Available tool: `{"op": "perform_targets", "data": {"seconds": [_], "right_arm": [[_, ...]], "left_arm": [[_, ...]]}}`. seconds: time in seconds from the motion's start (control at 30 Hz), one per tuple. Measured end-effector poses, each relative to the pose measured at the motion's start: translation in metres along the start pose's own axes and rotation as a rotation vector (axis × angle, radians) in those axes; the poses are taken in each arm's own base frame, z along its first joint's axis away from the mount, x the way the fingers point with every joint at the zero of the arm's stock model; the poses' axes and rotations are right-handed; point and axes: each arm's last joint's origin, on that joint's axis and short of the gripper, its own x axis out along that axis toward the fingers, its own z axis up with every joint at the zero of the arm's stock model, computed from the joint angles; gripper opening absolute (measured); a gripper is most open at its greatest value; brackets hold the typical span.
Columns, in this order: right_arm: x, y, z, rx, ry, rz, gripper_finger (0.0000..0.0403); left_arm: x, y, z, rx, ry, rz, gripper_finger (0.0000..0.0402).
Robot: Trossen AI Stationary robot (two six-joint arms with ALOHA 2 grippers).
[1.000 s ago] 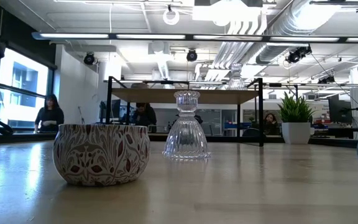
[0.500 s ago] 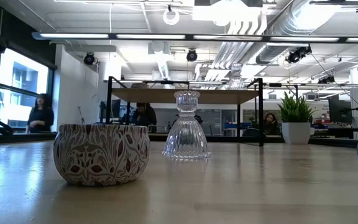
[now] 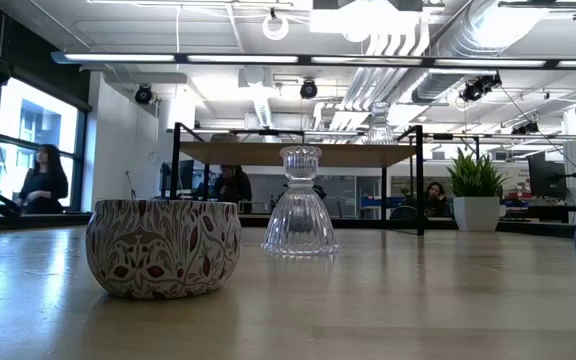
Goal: Pick & Place candle stick holders
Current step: Put the bottom transparent candle holder on the shelf
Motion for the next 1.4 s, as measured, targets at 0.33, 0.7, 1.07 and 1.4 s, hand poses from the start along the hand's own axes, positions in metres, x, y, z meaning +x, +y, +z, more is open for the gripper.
{"op": "perform_targets", "data": {"seconds": [0.33, 0.7, 1.07, 1.4], "right_arm": [[0.000, 0.001, 0.003, 0.017, -0.029, 0.001, 0.0279], [0.000, 0.003, 0.004, 0.027, -0.023, 0.076, 0.0280], [0.000, 0.006, 0.008, 0.050, -0.043, 0.136, 0.0279], [0.001, 0.005, 0.020, -0.065, -0.149, 0.169, 0.0279]], "left_arm": [[-0.001, 0.000, 0.001, 0.001, -0.006, 0.009, 0.0155], [-0.048, -0.002, 0.034, 0.109, -0.079, 0.204, 0.0155], [-0.099, -0.004, 0.073, 0.310, -0.250, 0.346, 0.0155], [-0.098, 0.022, 0.107, 0.347, -0.257, 0.388, 0.0155]]}}
